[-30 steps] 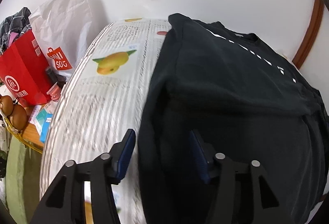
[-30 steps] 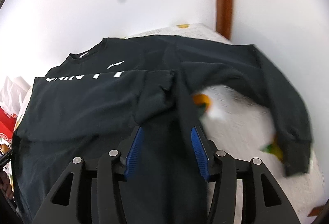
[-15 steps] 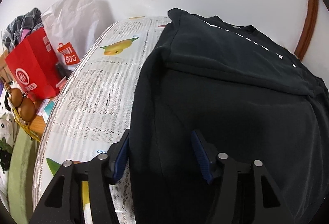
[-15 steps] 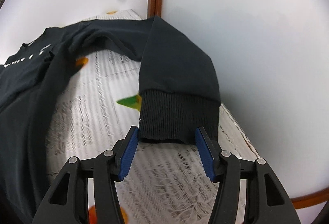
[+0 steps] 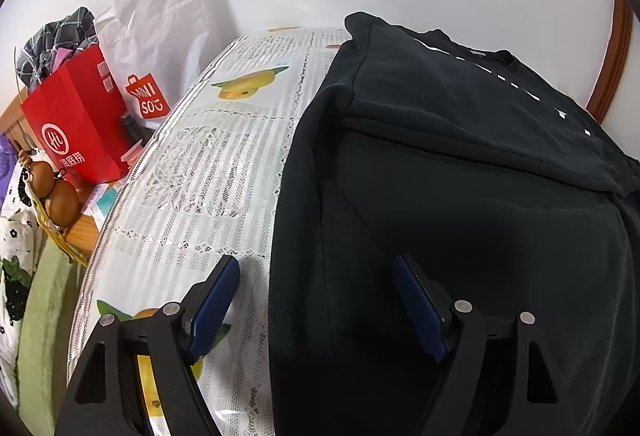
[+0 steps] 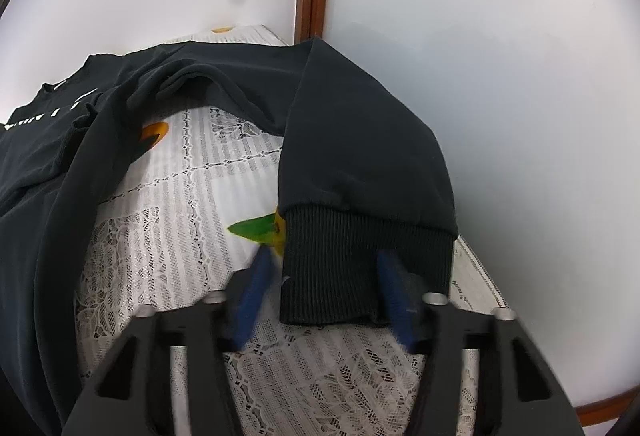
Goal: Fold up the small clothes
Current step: 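Grasp the other sleeve cuff with the right gripper while the left gripper releases, then fold the held cuff across the sweatshirt body with the right gripper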
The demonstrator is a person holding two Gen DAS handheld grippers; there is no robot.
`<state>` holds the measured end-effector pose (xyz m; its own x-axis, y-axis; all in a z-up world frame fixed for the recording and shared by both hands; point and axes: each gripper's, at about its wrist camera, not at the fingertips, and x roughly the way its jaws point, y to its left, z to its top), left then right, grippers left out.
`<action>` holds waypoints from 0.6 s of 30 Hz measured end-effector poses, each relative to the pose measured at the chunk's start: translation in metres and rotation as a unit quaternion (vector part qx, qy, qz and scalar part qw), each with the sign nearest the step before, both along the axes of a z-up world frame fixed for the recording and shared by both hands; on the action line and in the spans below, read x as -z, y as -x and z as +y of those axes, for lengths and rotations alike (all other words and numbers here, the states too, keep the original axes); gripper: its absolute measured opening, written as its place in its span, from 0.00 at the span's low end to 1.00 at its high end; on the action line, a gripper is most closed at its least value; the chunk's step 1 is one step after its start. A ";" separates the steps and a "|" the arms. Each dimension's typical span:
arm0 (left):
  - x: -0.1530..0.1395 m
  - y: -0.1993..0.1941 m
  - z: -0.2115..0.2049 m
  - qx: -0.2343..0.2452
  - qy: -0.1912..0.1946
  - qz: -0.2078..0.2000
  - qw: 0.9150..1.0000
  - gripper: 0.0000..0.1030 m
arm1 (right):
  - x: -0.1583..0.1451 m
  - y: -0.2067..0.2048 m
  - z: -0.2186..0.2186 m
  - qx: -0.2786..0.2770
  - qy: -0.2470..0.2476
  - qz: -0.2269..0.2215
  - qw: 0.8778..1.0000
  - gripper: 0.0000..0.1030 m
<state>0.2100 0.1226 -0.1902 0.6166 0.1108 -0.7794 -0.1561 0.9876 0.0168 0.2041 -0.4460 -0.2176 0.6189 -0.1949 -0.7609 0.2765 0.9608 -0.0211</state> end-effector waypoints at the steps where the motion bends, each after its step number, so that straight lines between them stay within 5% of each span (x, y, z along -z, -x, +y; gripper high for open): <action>1: 0.000 0.000 0.000 0.000 -0.001 0.000 1.000 0.77 | 0.000 0.001 0.001 -0.002 0.004 -0.001 1.000 0.35; 5: 0.000 0.000 0.000 0.000 -0.005 0.000 1.000 0.77 | 0.000 0.009 0.010 0.000 0.034 0.002 0.999 0.20; 9: 0.000 0.000 0.000 0.000 -0.005 0.000 1.000 0.77 | 0.000 0.016 0.023 -0.003 0.074 0.011 0.997 0.15; 18: -0.002 0.000 0.004 0.001 0.011 0.000 1.000 0.77 | -0.015 0.022 0.017 0.011 0.048 0.001 0.999 0.09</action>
<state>0.2100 0.1268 -0.1886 0.6170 0.0930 -0.7815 -0.1545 0.9880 -0.0044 0.1826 -0.4291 -0.2022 0.6118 -0.2800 -0.7398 0.2976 0.9480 -0.1128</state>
